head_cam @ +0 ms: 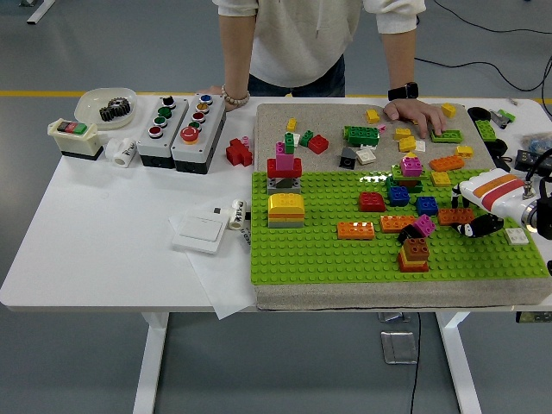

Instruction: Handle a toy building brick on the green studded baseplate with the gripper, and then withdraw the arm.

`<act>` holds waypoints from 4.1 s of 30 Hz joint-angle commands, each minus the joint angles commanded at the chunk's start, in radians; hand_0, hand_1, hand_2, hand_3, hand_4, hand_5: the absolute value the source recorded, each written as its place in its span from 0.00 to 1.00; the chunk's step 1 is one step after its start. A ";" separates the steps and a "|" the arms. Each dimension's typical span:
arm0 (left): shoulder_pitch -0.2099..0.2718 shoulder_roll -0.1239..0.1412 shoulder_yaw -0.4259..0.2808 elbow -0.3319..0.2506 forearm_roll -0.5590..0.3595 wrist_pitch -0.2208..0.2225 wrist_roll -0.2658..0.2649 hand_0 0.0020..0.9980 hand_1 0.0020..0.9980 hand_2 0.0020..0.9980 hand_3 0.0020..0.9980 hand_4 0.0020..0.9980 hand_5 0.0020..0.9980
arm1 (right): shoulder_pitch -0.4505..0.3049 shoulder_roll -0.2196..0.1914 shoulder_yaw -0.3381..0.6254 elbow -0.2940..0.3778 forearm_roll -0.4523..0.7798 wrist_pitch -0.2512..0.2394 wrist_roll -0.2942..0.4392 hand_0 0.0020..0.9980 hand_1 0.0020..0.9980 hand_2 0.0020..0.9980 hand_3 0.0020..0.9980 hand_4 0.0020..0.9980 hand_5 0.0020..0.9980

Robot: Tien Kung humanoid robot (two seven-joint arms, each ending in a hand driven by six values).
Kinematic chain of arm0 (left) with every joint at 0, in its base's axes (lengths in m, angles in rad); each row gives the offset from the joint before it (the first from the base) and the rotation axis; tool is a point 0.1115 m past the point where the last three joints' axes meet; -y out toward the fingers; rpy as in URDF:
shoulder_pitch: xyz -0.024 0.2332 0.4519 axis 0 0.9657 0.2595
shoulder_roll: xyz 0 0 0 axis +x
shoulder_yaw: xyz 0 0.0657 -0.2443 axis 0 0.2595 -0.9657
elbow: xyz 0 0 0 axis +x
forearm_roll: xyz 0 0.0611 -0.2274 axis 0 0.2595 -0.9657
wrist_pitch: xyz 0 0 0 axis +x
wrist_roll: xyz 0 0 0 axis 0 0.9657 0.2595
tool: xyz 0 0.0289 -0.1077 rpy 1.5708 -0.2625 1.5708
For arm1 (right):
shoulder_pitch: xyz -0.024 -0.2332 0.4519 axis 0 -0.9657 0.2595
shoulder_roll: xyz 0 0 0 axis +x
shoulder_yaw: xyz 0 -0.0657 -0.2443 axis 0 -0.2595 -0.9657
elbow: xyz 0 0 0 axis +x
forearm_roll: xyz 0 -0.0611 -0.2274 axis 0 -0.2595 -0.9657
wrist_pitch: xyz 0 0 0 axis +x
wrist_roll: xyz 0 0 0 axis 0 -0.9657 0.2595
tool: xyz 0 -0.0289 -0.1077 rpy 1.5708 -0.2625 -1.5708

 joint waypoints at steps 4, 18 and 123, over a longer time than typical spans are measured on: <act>0.000 0.000 0.001 0.000 -0.002 0.001 0.000 0.43 0.48 0.50 0.60 0.62 0.76 | -0.002 -0.005 0.011 0.006 0.000 -0.003 0.004 0.25 0.42 0.52 0.51 0.72 0.45; 0.000 0.001 0.000 0.001 0.002 0.000 0.001 0.42 0.48 0.50 0.60 0.62 0.75 | -0.005 -0.023 0.039 0.022 0.004 0.001 0.015 0.25 0.41 0.52 0.51 0.71 0.44; 0.003 0.009 -0.001 0.004 0.006 0.006 0.005 0.42 0.47 0.49 0.60 0.62 0.76 | -0.100 -0.271 0.019 0.712 -0.031 0.187 -0.009 0.26 0.42 0.53 0.52 0.74 0.43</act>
